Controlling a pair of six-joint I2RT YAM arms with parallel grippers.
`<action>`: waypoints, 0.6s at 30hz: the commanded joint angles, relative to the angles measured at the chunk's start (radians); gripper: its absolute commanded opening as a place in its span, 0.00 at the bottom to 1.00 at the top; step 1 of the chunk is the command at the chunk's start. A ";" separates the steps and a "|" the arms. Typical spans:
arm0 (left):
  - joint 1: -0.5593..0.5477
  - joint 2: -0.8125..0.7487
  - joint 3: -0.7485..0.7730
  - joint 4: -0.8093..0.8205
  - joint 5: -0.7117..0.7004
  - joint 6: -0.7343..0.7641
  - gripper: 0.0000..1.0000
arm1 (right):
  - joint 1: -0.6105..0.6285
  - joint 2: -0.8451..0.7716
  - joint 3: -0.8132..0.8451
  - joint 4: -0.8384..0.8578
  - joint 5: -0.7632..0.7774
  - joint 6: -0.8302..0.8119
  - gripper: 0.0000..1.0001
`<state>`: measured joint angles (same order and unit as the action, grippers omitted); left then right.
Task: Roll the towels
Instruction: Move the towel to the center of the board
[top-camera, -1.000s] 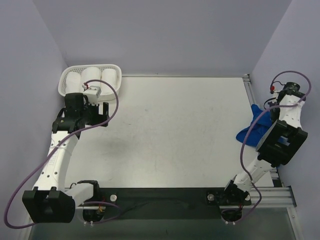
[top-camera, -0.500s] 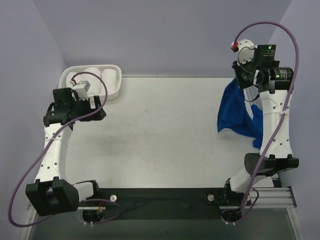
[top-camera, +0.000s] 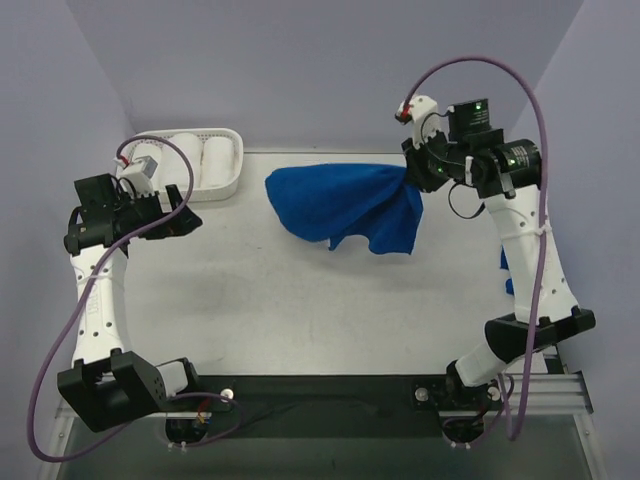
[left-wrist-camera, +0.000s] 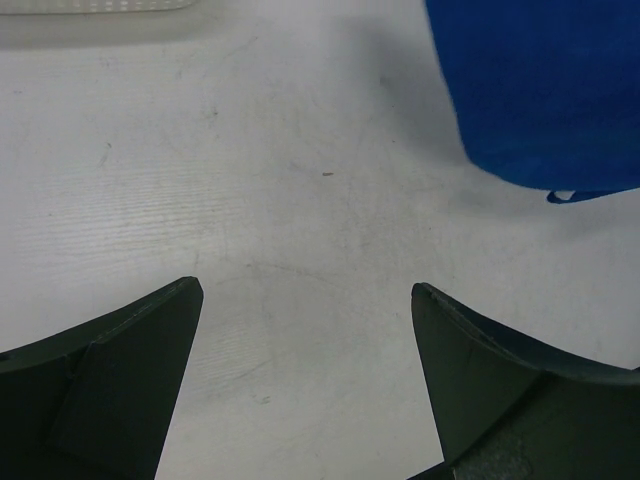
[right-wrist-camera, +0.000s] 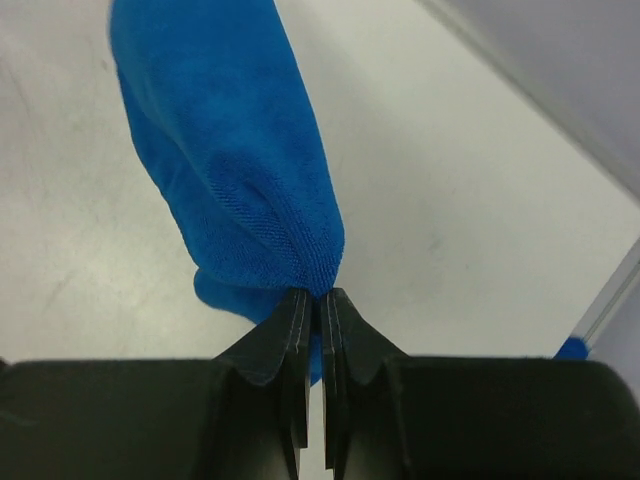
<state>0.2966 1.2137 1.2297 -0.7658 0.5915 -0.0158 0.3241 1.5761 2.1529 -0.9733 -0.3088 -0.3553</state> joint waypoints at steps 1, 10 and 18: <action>0.001 -0.043 0.001 -0.006 0.094 0.123 0.97 | -0.052 0.012 -0.235 0.014 0.002 -0.049 0.00; -0.414 -0.028 -0.117 -0.017 0.004 0.430 0.89 | -0.138 -0.011 -0.745 0.102 -0.015 -0.094 0.55; -0.853 0.029 -0.216 0.059 -0.149 0.589 0.74 | -0.321 -0.096 -0.922 0.064 -0.016 -0.163 0.60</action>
<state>-0.4187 1.2175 1.0241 -0.7605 0.5297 0.4664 0.0372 1.5467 1.2808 -0.8570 -0.3302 -0.4610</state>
